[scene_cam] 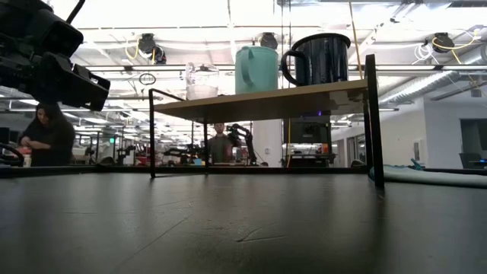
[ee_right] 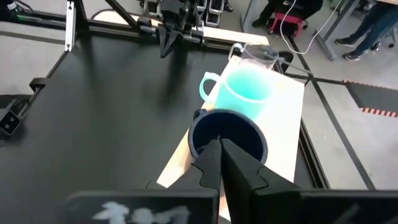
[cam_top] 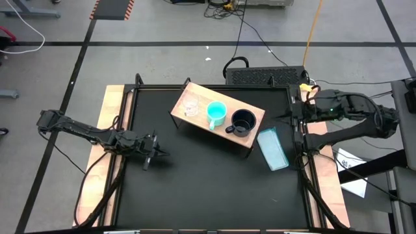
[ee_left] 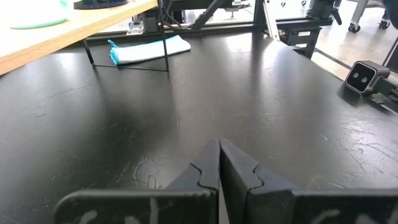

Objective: Stack small to large cups/mugs on shelf
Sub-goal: Return to Home Position

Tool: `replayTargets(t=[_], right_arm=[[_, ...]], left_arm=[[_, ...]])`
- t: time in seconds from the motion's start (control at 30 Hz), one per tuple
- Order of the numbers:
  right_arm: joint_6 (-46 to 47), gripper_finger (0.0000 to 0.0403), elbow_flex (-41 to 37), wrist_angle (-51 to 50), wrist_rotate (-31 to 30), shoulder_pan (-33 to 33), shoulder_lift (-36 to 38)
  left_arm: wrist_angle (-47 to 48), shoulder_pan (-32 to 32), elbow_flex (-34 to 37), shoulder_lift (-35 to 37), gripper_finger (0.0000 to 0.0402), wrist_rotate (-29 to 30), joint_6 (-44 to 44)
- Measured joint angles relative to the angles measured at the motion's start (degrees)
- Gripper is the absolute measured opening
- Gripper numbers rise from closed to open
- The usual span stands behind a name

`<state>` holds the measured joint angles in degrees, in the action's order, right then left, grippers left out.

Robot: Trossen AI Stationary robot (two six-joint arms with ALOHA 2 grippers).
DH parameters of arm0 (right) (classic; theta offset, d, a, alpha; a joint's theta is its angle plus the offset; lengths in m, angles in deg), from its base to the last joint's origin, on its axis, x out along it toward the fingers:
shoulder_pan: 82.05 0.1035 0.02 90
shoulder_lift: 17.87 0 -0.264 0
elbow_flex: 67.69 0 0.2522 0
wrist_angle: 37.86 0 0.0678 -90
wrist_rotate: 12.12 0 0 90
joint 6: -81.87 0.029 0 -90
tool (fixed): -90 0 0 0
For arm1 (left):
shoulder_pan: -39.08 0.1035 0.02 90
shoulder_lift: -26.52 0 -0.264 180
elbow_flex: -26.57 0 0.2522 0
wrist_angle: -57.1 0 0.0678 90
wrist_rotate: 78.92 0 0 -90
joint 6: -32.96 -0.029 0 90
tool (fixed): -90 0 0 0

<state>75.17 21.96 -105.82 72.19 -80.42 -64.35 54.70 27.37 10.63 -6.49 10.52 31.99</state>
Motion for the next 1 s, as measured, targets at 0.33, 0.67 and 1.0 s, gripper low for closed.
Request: replayTargets(t=[0.33,0.67,1.0], right_arm=[[0.1,0.0,-9.5,9.7,1.2,0.0,5.5],[2.6,0.0,-18.3,23.3,14.9,0.0,12.1],[3.7,0.0,-27.5,35.9,22.5,0.0,14.0]], left_arm=[[-0.3,0.0,0.0,0.0,0.0008,0.0,0.0],[-0.4,0.0,0.0,0.0,0.0008,0.0,0.0],[-0.8,0.0,0.0,0.0,0.0008,0.6,-0.2]])
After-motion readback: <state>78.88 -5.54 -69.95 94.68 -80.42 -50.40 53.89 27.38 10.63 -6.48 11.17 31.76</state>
